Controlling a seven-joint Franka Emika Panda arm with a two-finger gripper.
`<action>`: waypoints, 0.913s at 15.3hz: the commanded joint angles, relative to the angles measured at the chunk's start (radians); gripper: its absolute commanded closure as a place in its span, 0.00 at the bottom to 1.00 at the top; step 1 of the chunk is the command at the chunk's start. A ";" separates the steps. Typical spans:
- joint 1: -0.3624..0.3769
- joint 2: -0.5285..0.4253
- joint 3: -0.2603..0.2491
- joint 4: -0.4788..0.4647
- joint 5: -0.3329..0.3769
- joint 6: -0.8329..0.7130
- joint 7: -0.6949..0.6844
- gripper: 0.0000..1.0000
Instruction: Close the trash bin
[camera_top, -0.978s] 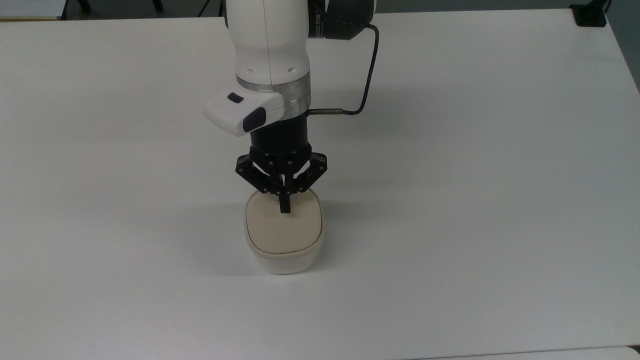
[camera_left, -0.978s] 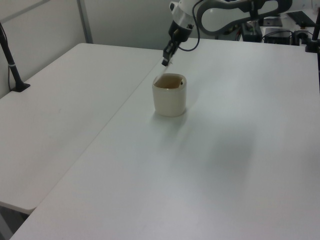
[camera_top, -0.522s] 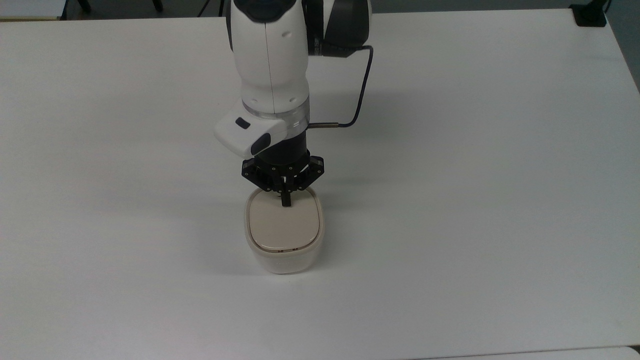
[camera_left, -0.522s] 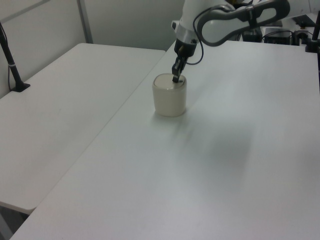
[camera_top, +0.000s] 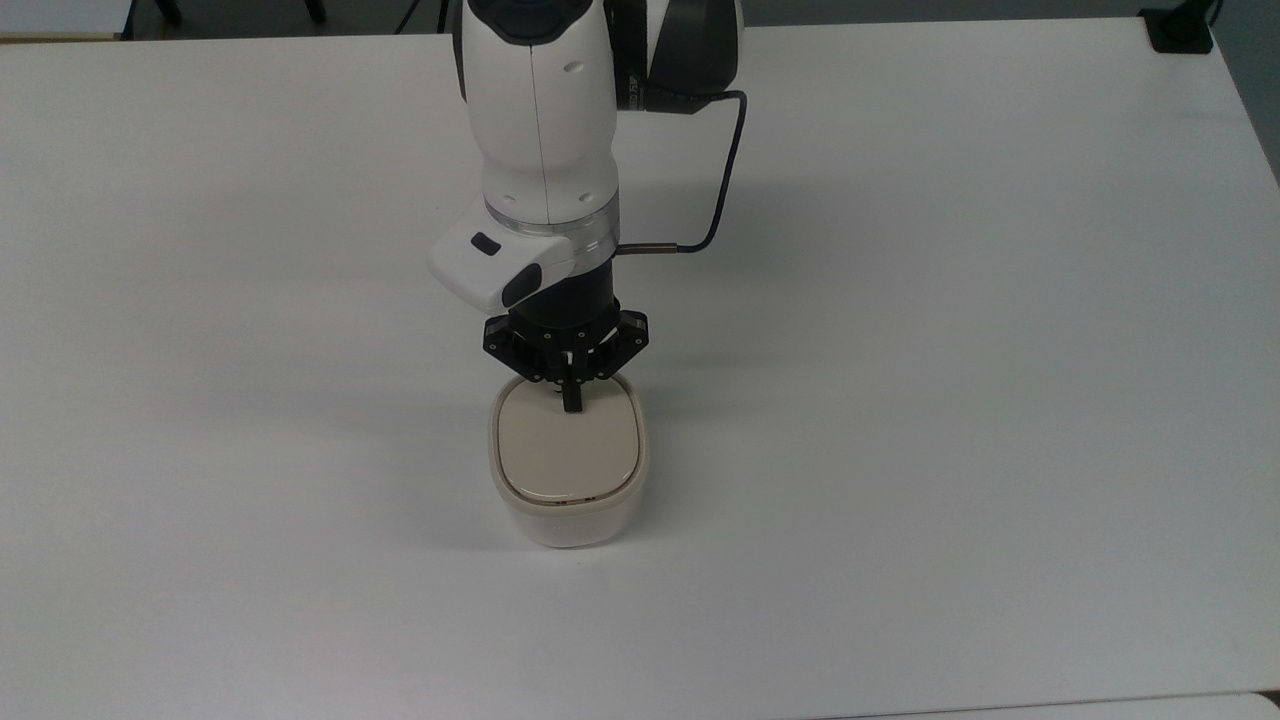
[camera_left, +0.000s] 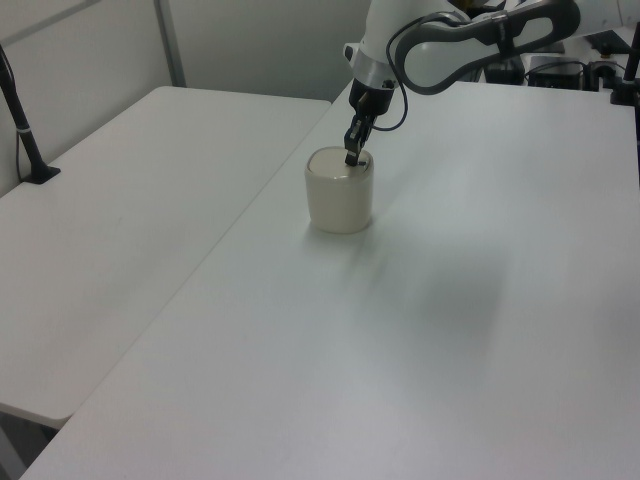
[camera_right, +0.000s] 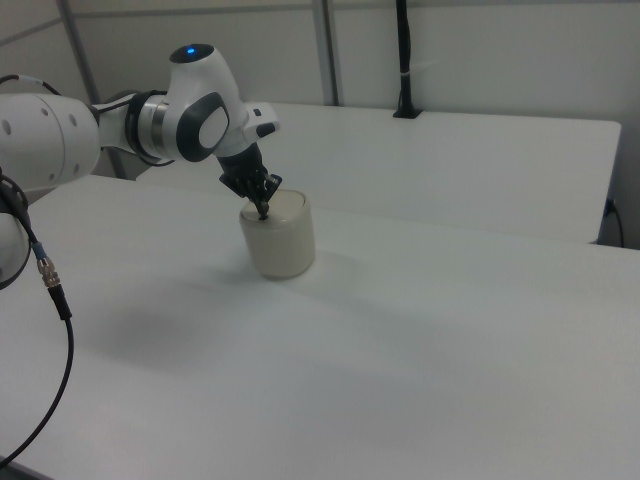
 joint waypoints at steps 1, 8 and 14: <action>0.008 -0.142 -0.004 -0.158 -0.003 -0.012 -0.006 0.92; -0.044 -0.441 -0.004 -0.312 -0.013 -0.379 -0.008 0.00; -0.050 -0.486 -0.005 -0.312 -0.047 -0.540 -0.009 0.00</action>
